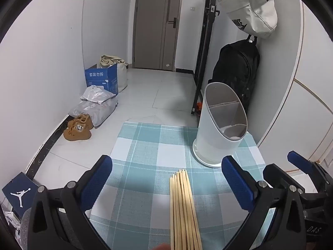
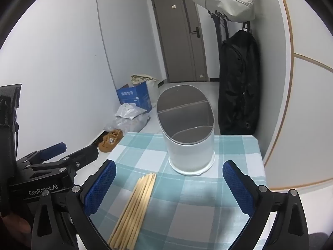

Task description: Organize utensils

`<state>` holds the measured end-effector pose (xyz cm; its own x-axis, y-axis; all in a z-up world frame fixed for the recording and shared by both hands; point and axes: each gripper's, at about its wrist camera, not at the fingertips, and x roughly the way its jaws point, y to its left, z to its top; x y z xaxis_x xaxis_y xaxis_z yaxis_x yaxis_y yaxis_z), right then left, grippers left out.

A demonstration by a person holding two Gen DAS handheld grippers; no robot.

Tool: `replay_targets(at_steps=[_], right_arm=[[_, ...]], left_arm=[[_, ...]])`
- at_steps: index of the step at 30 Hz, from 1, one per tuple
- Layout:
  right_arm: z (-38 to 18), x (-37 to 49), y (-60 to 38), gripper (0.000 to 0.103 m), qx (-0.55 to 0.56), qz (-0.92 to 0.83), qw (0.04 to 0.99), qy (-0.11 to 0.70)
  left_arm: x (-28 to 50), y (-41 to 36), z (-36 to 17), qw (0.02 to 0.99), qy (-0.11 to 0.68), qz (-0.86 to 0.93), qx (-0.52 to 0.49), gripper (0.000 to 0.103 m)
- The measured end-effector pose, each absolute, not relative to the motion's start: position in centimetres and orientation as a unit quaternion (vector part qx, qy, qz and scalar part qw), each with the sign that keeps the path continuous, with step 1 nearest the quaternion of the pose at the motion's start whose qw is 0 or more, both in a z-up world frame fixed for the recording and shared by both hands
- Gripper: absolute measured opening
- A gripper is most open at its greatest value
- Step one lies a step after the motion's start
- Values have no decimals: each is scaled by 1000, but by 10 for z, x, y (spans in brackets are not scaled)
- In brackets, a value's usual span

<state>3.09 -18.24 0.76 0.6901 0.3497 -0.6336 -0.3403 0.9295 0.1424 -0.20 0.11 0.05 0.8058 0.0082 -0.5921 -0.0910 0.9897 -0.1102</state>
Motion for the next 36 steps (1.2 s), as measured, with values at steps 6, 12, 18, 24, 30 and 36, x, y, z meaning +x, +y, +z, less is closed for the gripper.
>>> replay_targets(at_steps=[6,12,18,24,30,36], right_arm=[[9,29,-185,103,8,191,921,339],[10,29,-184,103,7,189,920,342],[11,32,-185,103,13,185,921,341],[11,32,-186,103,16,183,922,342],[10,31,-187,103,25,182,921,342],[10,30,-186,103,23,180,922,342]], left_arm=[[-3,-1,1,947,313,22,-62,102],[0,-2,-3,947,316,18,-59,102],[1,-2,-7,945,323,19,-57,102],[0,-3,-7,945,322,19,-51,102],[1,-2,-8,944,325,12,-51,102],[0,-3,-9,945,324,11,-44,102]])
